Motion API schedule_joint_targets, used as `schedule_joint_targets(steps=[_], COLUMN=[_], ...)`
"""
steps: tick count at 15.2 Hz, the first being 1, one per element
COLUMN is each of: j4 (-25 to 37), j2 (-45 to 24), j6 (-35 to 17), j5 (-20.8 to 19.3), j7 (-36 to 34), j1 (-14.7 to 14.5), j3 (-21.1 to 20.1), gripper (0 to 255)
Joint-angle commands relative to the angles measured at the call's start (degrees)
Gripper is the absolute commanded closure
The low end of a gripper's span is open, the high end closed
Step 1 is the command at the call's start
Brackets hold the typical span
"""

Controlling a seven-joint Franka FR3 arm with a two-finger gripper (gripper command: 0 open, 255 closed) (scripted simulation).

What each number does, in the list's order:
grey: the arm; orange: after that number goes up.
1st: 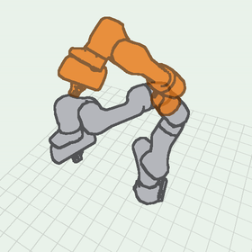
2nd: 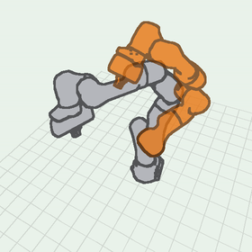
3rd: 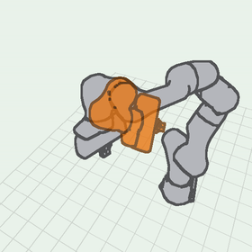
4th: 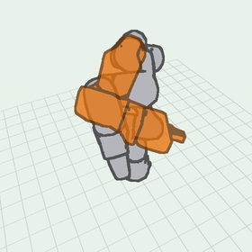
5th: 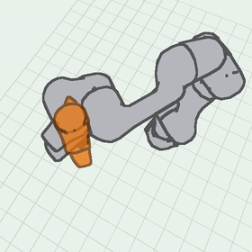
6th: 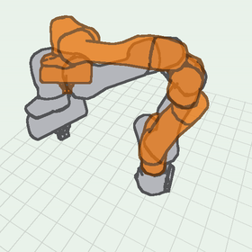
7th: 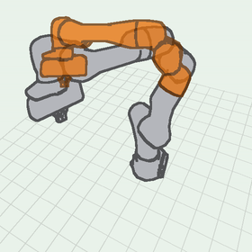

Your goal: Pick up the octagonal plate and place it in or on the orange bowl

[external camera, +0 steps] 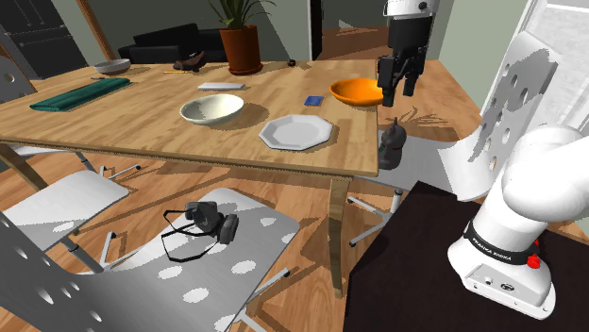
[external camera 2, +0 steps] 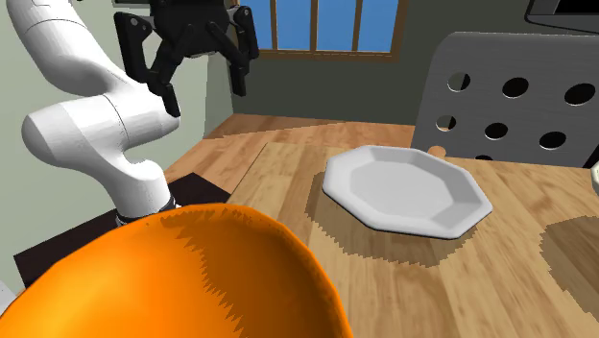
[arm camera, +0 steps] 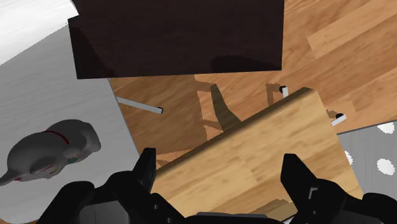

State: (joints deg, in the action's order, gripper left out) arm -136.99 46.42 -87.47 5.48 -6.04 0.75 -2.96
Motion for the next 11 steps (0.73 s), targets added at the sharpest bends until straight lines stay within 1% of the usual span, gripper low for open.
schedule_joint_targets(steps=[1, 6, 11], j4=[0.0, 7.72, 17.9], j2=[0.0, -13.66, -27.54], j6=[0.0, -3.26, -3.72], j5=[0.0, 0.91, 3.41], j7=[0.0, 8.65, 17.28], j1=[0.0, -1.64, -3.38], j3=[0.0, 4.21, 7.36], gripper=[0, 0, 0])
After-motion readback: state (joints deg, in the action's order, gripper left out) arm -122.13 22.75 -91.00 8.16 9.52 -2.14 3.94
